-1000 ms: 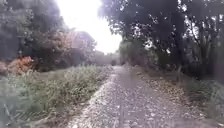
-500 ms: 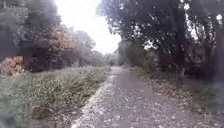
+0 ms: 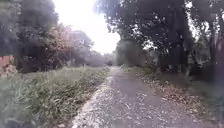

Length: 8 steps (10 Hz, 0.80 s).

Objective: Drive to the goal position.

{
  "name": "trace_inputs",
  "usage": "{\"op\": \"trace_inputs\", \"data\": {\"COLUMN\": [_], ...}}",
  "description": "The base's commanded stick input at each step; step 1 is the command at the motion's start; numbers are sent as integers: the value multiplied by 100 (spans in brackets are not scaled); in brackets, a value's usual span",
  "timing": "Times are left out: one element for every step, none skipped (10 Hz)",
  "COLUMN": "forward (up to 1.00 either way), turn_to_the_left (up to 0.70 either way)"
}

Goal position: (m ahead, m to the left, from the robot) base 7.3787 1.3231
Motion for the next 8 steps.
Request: {"op": "trace_inputs", "data": {"forward": [60, 60, 60, 60, 60, 60, 60, 60], "turn_to_the_left": [-11, -11, -11, -11, -11, -11, -11, -10]}}
